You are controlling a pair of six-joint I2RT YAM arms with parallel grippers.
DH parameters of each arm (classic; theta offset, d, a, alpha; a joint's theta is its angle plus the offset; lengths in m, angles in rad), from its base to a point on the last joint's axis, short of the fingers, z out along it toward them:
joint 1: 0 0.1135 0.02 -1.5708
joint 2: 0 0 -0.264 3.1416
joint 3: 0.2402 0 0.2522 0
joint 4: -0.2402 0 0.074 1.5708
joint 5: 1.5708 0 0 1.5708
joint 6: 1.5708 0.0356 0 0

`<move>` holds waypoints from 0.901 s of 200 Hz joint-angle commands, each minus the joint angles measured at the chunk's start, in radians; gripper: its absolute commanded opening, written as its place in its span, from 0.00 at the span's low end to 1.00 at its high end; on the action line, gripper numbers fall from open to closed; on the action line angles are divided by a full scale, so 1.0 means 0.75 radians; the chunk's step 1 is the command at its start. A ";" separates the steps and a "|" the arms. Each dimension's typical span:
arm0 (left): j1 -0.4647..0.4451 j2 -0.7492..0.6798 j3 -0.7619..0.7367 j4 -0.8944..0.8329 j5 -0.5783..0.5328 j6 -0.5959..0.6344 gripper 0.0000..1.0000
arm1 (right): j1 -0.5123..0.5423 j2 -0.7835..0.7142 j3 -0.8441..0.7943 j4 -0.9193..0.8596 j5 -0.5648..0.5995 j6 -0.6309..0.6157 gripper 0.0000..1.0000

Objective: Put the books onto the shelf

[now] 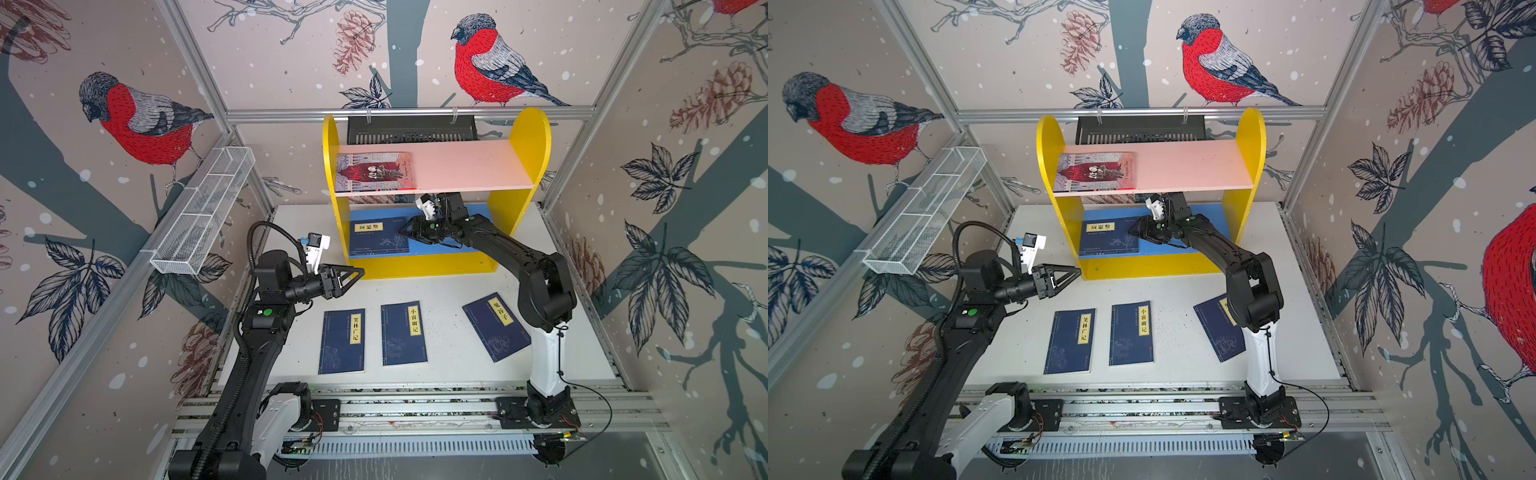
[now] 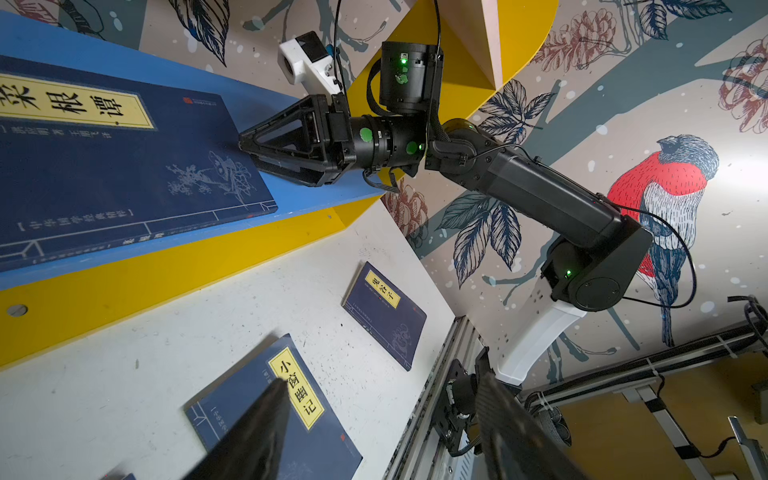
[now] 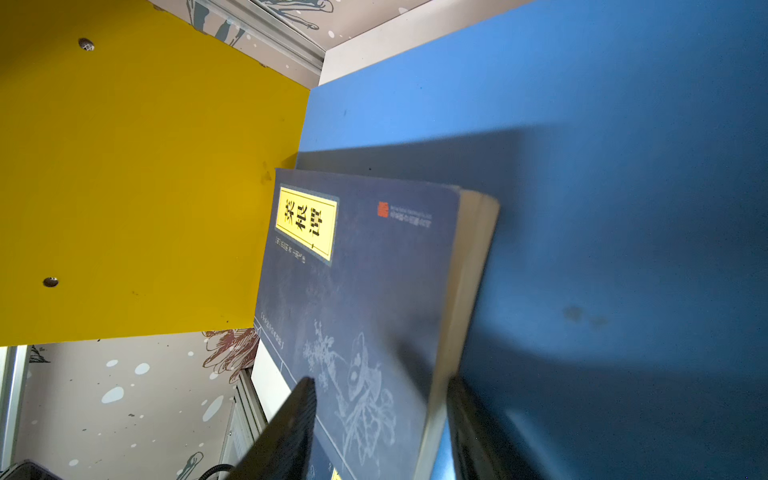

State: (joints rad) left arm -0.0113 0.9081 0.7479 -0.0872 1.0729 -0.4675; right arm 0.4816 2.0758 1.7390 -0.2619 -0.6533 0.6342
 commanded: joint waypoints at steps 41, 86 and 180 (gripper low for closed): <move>0.003 -0.008 -0.005 0.056 0.026 0.000 0.72 | 0.010 0.010 0.012 -0.039 -0.001 0.012 0.53; 0.002 -0.010 -0.009 0.061 0.026 0.001 0.72 | 0.012 -0.001 0.015 -0.059 0.010 0.000 0.53; 0.001 -0.015 -0.003 0.047 0.022 0.010 0.72 | -0.035 -0.070 -0.042 0.004 0.050 0.024 0.55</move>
State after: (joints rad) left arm -0.0113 0.8993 0.7410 -0.0868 1.0733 -0.4706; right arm 0.4549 2.0377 1.7088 -0.2768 -0.6186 0.6514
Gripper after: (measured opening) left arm 0.719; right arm 0.552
